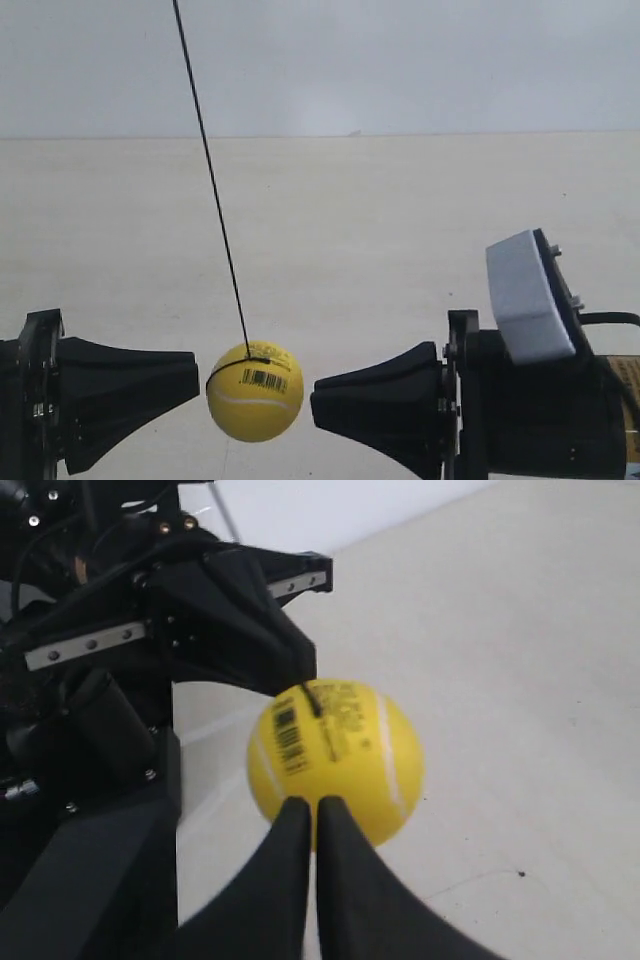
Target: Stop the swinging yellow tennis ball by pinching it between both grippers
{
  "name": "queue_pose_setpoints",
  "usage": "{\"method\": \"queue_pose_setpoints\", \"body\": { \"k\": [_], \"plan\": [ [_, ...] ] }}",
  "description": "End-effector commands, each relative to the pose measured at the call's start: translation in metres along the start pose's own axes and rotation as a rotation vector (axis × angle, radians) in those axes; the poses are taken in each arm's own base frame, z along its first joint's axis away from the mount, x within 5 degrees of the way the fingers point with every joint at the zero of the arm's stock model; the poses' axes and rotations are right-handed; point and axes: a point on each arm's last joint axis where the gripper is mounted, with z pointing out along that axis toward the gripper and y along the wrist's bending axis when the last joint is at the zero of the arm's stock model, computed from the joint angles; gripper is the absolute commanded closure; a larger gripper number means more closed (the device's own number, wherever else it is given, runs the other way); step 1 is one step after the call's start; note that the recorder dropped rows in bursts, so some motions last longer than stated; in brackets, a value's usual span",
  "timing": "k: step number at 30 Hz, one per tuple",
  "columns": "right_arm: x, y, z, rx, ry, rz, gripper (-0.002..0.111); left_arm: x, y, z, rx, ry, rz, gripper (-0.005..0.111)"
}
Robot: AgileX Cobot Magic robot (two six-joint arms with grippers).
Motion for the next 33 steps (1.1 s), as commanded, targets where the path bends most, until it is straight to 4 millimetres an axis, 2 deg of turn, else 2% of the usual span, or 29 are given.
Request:
{"method": "queue_pose_setpoints", "body": {
  "k": [1,10,18,33],
  "plan": [
    [-0.0029,0.0040,0.0072,0.034,-0.040,-0.028,0.108,0.0027,-0.0044,0.0001,0.043,0.019,0.000,0.102],
    [-0.0126,-0.0030,0.0141,0.094,-0.029,-0.035,0.108,0.0006,0.0042,0.0001,-0.052,-0.004,0.010,0.102],
    [-0.0091,0.0005,0.0144,0.055,0.008,-0.001,0.108,0.0077,-0.0040,-0.0001,0.039,0.074,0.017,0.102],
    [-0.0083,0.0012,0.0145,0.047,0.016,0.011,0.108,0.0070,-0.0032,0.0000,0.029,0.065,0.013,0.102]
  ]
}}
